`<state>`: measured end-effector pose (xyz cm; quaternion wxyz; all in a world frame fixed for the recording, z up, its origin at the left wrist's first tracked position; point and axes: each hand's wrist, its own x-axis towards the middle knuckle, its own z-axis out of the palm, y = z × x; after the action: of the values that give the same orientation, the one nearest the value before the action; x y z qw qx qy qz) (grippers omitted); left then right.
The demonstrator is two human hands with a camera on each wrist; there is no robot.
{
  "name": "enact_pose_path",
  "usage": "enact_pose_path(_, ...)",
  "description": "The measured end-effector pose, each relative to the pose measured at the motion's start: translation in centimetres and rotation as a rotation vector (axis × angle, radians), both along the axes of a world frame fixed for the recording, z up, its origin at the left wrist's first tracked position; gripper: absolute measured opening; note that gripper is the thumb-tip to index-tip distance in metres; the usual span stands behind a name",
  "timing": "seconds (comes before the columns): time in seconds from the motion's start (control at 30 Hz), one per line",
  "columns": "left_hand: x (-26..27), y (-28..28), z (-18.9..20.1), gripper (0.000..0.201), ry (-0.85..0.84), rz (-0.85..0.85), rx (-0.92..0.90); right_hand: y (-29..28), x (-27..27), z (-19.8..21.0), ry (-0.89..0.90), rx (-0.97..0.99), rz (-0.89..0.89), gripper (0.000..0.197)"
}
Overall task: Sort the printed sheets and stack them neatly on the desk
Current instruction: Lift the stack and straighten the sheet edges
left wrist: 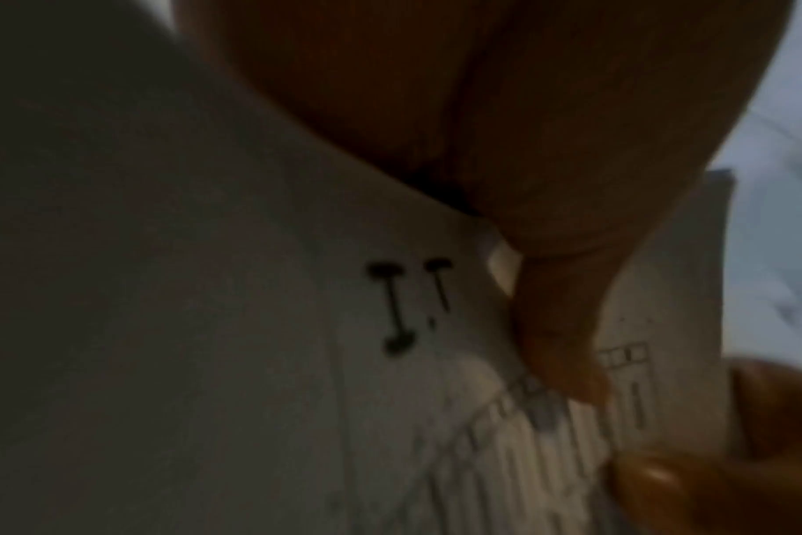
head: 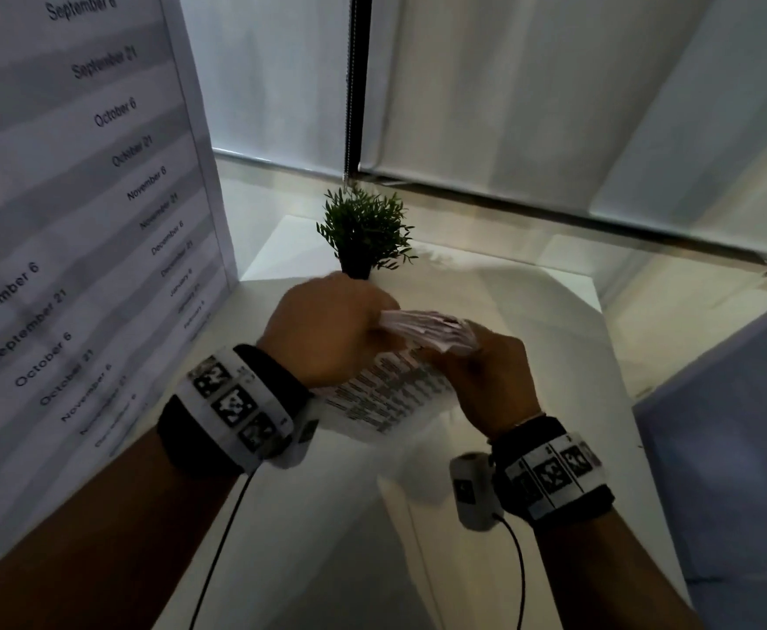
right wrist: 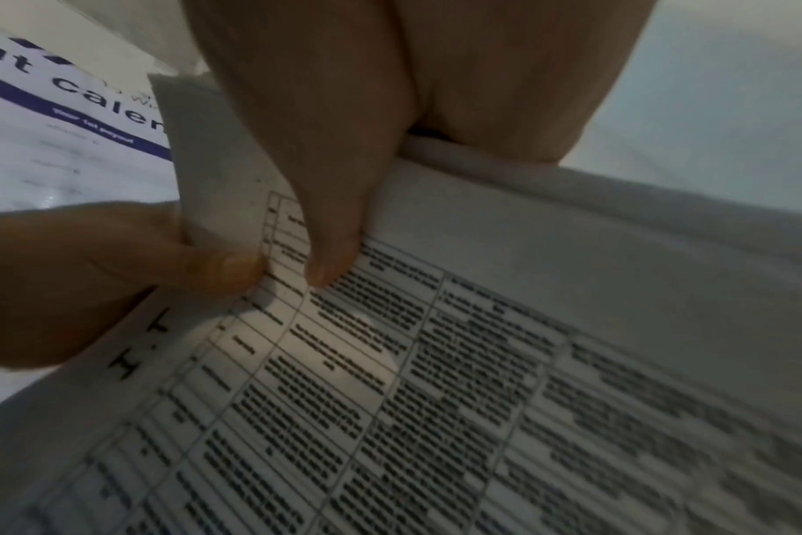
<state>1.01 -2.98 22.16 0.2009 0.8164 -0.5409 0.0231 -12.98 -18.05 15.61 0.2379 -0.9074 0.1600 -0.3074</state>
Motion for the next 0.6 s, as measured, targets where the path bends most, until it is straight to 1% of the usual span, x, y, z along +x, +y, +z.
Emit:
enact_pose_path(0.03,0.5,0.2,-0.2,0.022,0.117,0.022,-0.044,-0.4,0.1,0.0,-0.016,-0.018,-0.097,0.027)
enact_pose_path(0.07,1.1,0.6,-0.5,0.022,0.233,0.067,-0.088,-1.0,0.1,-0.7,-0.03,-0.039,-0.25,0.039)
enact_pose_path(0.1,1.9,1.0,-1.0,0.021,0.354,0.132,-0.159,-1.6,-0.2,-1.9,-0.005,-0.045,-0.444,0.061)
enact_pose_path(0.13,2.8,1.6,-2.0,0.018,0.491,0.209,-0.246,-2.1,-0.8,-2.9,0.043,0.009,-0.627,0.086)
enact_pose_path(0.17,3.6,2.3,-3.2,0.014,0.645,0.29,-0.35,-2.4,-1.4,-4.0,0.075,0.133,-0.761,0.109)
enact_pose_path(0.2,4.1,2.9,-4.3,0.013,0.799,0.361,-0.456,-2.6,-1.9,-5.1,0.058,0.311,-0.826,0.124)
enact_pose_path(0.27,4.5,3.6,-6.7,0.02,1.097,0.429,-0.642,-2.5,-2.0,-6.5,-0.079,0.762,-0.812,0.142)
enact_pose_path(0.3,4.3,3.7,-7.7,0.023,1.23,0.424,-0.724,-2.4,-1.8,-7.0,-0.167,0.966,-0.764,0.144)
enact_pose_path(0.33,4.0,3.6,-8.4,0.025,1.335,0.397,-0.79,-2.1,-1.6,-7.2,-0.248,1.157,-0.701,0.14)
enact_pose_path(0.37,3.7,3.5,-9.1,0.028,1.416,0.363,-0.835,-1.9,-1.3,-7.3,-0.322,1.352,-0.606,0.131)
enact_pose_path(0.4,3.4,3.3,-9.6,0.031,1.494,0.328,-0.863,-1.6,-1.0,-7.2,-0.388,1.533,-0.471,0.118)
enact_pose_path(0.43,3.1,3.2,-10.1,0.033,1.564,0.299,-0.882,-1.4,-0.7,-7.1,-0.447,1.66,-0.323,0.1)
enact_pose_path(0.47,2.9,3.0,-10.7,0.033,1.629,0.275,-0.897,-1.2,-0.5,-6.5,-0.494,1.719,-0.208,0.081)
enact_pose_path(0.5,2.7,2.9,-11.2,0.034,1.689,0.251,-0.904,-1.2,-0.3,-6.1,-0.546,1.738,-0.129,0.065)
enact_pose_path(0.53,2.5,2.9,-11.9,0.036,1.748,0.227,-0.902,-1.1,-0.2,-5.5,-0.605,1.737,-0.077,0.055)
enact_pose_path(0.6,2.2,3.0,-13.6,0.04,1.859,0.179,-0.874,-1.0,-0.2,-4.3,-0.699,1.68,-0.037,0.048)
